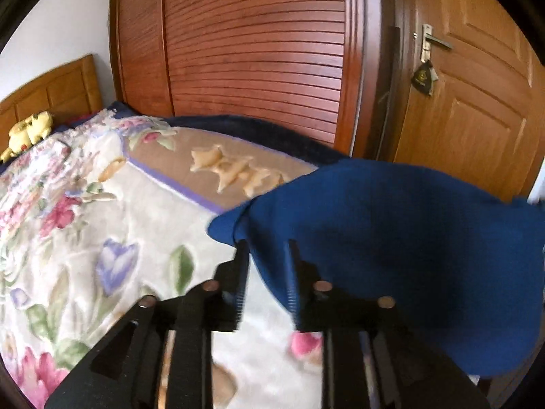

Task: Fold large clothes
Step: 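Carry the bundle with the right tool to the bed corner by the wardrobe while the left tool releases it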

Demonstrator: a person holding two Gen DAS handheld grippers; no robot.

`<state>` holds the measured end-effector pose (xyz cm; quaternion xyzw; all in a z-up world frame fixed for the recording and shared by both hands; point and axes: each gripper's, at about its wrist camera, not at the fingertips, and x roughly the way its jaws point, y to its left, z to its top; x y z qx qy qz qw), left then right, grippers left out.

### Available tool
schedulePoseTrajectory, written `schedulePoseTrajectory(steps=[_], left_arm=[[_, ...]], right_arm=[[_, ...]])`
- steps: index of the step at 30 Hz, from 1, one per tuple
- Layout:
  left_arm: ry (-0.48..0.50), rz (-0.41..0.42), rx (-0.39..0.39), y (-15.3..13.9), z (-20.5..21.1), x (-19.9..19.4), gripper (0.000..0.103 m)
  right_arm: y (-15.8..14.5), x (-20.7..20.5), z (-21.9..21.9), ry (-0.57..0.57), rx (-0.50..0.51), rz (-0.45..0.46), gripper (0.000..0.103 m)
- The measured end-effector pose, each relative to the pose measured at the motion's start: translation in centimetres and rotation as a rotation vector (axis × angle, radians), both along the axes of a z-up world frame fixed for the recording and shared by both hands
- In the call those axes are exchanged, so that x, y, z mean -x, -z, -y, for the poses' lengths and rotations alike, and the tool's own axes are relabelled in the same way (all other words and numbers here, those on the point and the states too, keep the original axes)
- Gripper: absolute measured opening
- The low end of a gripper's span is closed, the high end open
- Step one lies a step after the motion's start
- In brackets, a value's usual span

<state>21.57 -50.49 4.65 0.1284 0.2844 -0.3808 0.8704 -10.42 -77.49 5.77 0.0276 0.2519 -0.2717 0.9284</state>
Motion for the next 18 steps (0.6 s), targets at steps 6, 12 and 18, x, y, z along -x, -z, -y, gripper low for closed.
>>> schedulePoseTrajectory(steps=[6,12,18], left_arm=[[0.011,0.037,0.025,-1.4,-5.3,3.3,0.073],[-0.016,0.073,0.048,-2.8,-11.2,6.6,0.084],[-0.085,0.108,0.05,-3.7,-16.6,9.1,0.088]], right_arm=[[-1.3,2.2,-5.6,0.063,0.066,0.061,0.06],[-2.5,3.7,-10.1,0.086,0.109,0.085,0.068],[-2.8,4.1,-14.5,-0.001,0.115,0.102,0.078]])
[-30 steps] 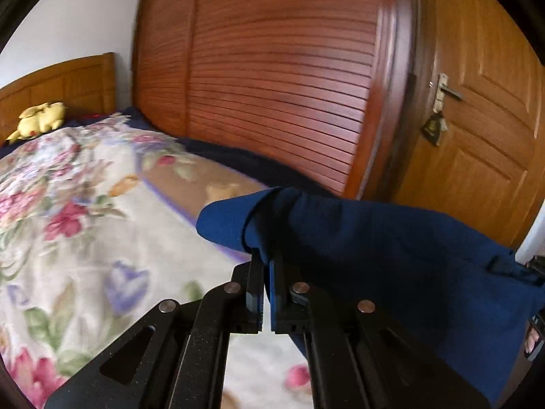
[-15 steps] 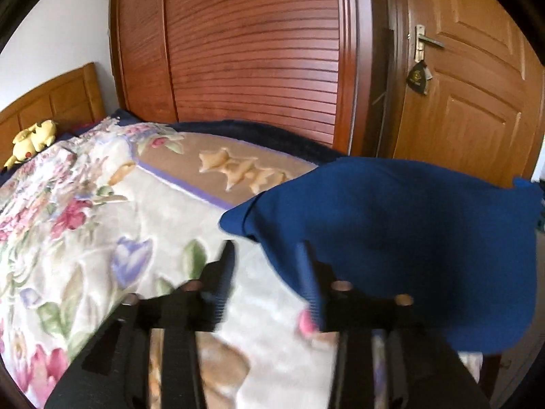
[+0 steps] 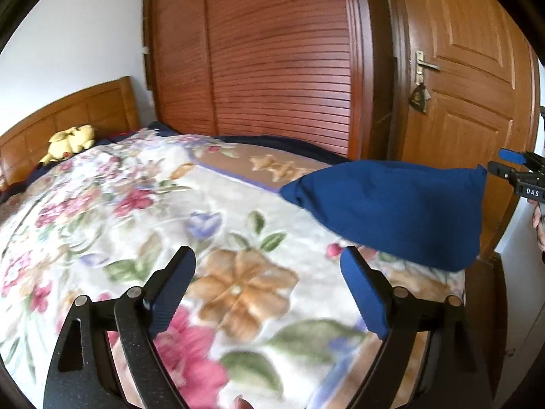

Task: Fold large clothes

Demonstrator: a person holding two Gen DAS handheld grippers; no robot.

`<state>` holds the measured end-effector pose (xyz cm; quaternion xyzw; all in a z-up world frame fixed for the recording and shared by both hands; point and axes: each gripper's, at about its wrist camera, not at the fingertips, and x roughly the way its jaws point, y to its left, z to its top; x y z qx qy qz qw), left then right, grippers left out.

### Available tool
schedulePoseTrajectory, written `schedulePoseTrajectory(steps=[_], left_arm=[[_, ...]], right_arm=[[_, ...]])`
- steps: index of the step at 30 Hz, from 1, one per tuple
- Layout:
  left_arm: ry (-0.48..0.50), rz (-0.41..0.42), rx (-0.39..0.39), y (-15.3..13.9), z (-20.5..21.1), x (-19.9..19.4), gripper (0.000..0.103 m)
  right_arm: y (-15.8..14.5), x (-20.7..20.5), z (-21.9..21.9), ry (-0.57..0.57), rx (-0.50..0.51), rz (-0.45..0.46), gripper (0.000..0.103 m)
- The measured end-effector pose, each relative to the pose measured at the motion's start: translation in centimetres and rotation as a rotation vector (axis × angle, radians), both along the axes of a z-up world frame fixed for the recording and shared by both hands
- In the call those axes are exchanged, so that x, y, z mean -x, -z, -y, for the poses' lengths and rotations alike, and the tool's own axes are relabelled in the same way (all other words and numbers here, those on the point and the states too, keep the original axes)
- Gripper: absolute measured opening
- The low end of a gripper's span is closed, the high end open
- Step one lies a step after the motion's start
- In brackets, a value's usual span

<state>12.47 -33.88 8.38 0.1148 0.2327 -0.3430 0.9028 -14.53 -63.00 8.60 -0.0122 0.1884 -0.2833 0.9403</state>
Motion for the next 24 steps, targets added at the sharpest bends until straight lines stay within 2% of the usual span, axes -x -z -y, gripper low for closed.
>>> schedulePoseTrajectory(steps=[5,12,18,24], left_arm=[[-0.072,0.003,0.023,-0.1,-5.2,2.1,0.088],[-0.183,-0.004,0.041,0.7,-12.5,4.2,0.088],[-0.327,0.003,0.054,2.3,-20.1,5.5,0.088],[-0.479,0.005,0.083,3.7,-27.4,6.3,0.088]], right_arm=[[0.4,-1.7,-5.4,-0.12,-0.007,0.002,0.078],[1.7,-5.3,-13.4,-0.334,-0.081,0.034,0.078],[2.7,-8.5,-20.4,-0.508,-0.139,0.053,0.078],[2.7,-10.6,-26.9,-0.644,-0.15,0.071,0.078]])
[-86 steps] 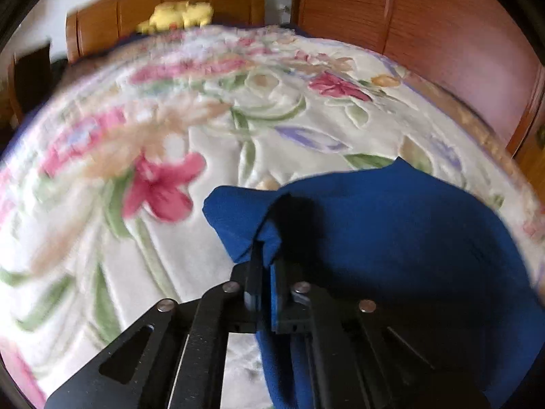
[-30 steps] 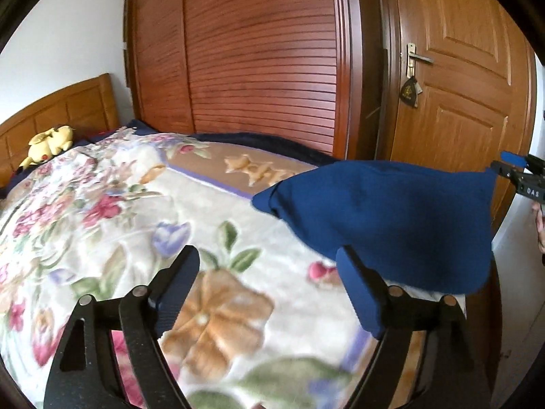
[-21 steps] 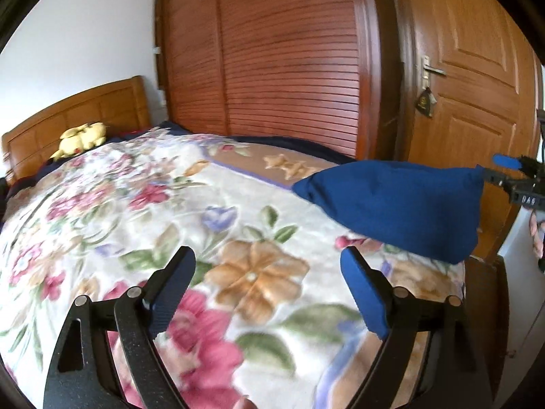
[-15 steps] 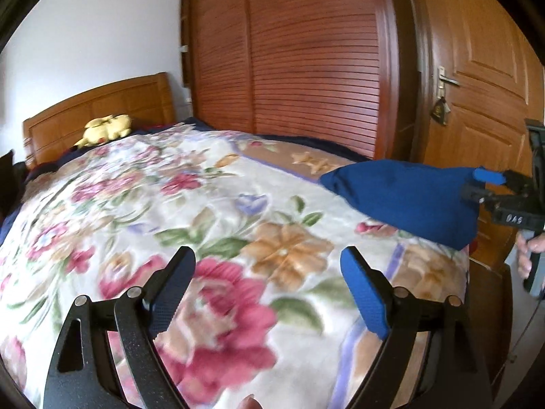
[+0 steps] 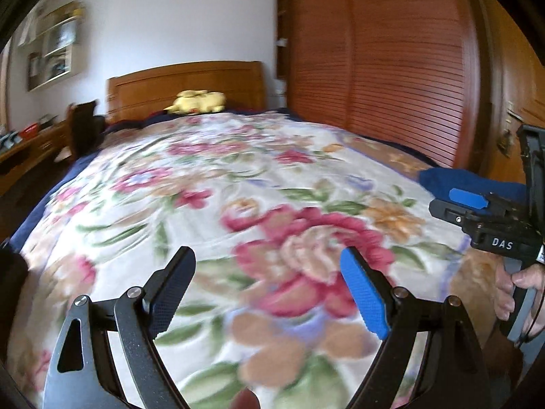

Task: Fold large clothes

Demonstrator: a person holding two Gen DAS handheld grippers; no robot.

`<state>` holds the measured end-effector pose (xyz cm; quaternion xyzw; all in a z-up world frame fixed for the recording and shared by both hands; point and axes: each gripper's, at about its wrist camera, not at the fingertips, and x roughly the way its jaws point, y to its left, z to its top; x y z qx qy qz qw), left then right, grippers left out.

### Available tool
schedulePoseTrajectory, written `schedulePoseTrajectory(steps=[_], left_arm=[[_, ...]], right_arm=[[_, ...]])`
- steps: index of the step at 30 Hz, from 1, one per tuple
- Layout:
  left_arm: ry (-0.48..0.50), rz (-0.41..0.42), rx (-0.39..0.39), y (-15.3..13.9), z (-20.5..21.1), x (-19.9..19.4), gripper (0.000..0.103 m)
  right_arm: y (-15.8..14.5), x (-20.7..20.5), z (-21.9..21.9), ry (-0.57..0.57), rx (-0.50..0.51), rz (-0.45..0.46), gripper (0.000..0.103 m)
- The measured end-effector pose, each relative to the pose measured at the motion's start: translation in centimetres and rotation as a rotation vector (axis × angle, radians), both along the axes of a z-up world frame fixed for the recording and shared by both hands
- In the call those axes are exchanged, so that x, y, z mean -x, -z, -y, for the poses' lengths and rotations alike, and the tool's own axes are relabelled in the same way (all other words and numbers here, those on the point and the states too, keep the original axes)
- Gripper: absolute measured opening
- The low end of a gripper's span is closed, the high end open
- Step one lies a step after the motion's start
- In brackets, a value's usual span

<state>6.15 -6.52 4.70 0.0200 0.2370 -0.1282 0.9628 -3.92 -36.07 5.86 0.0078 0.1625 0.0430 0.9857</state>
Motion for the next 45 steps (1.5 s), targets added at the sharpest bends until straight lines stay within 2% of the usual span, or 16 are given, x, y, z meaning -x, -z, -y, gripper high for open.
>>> schedulePoseTrajectory(steps=[7,14,22,45], left_arm=[[-0.146,0.045,0.007,1.3,-5.6,0.6,0.088],[-0.192,0.056,0.036,2.6,-8.6,0.5,0.088],[-0.219,0.059,0.006,3.7,-9.7,0.4,0.088],[-0.217,0.072,-0.015,4.0,-9.6,1.1,0.088]], right_arm=[[0.4,-1.6,-5.7,-0.07,-0.005,0.054,0.078],[3.2,-3.0,-8.2,-0.072,0.002,0.085,0.078],[4.0,-5.5,-10.3,-0.097,0.036,0.076,0.078],[4.7,-5.0,-10.7,-0.093,0.037,0.1,0.078]])
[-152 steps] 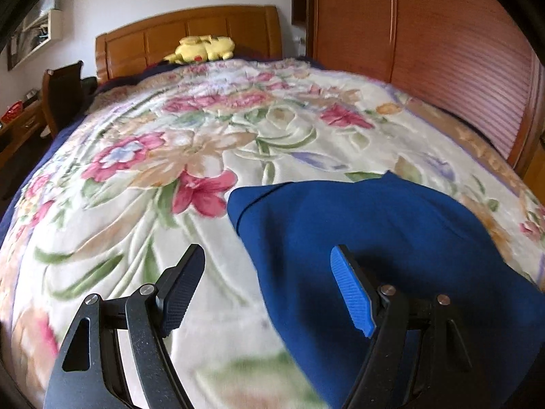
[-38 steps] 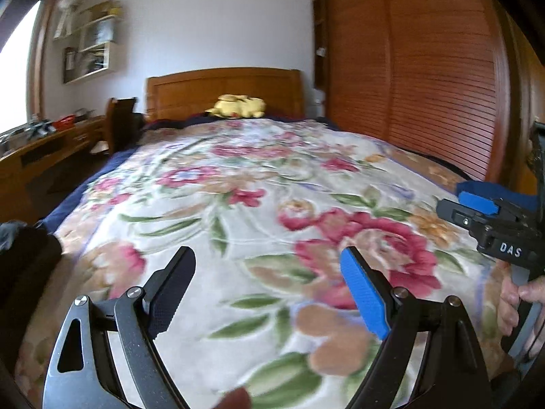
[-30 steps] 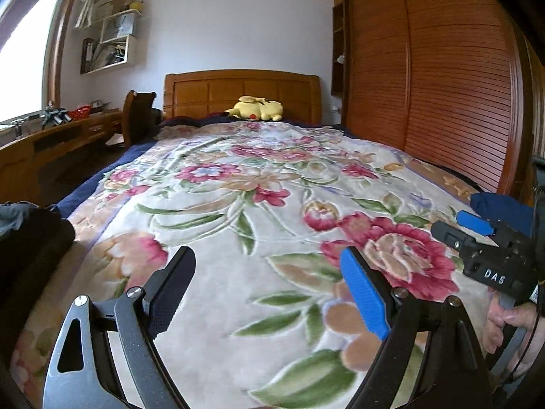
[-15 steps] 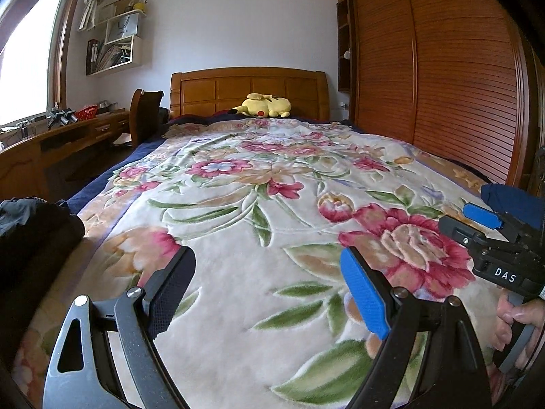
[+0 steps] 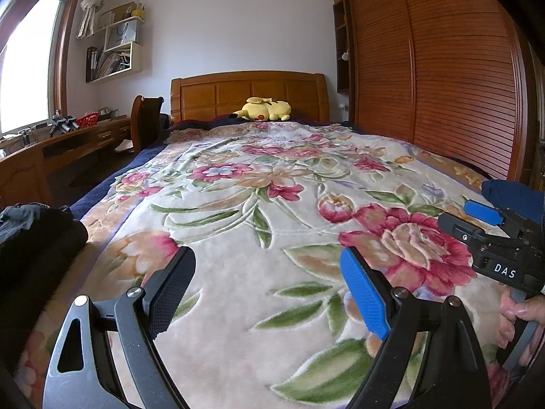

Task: Fold large clothes

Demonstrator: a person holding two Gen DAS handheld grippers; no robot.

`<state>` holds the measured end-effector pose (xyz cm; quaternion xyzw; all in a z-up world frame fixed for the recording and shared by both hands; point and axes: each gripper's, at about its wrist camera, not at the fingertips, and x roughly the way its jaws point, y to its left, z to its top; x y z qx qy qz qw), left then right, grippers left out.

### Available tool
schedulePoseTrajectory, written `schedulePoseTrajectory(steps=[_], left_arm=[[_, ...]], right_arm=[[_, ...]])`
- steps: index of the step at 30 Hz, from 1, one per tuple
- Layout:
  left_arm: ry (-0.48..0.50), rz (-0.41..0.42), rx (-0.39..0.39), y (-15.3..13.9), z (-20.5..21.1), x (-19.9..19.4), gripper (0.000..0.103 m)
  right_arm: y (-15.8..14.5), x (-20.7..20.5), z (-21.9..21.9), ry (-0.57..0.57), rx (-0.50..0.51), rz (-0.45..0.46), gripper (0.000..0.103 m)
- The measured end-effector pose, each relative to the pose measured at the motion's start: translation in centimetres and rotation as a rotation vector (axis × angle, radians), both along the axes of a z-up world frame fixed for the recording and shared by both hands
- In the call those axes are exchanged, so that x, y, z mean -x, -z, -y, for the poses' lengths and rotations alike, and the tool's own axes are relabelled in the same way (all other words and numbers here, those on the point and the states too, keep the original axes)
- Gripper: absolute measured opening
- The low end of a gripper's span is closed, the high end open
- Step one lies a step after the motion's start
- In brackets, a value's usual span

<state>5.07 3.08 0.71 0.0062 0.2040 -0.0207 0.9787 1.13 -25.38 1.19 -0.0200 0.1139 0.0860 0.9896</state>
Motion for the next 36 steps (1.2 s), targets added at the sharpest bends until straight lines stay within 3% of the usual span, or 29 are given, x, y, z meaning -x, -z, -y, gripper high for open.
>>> schedulePoseTrajectory(steps=[36], left_arm=[[-0.008,0.027,0.0,-0.47,0.23,0.39,0.088]], right_arm=[[0.07,-0.07,0.45,0.017,-0.01,0.014,0.078]])
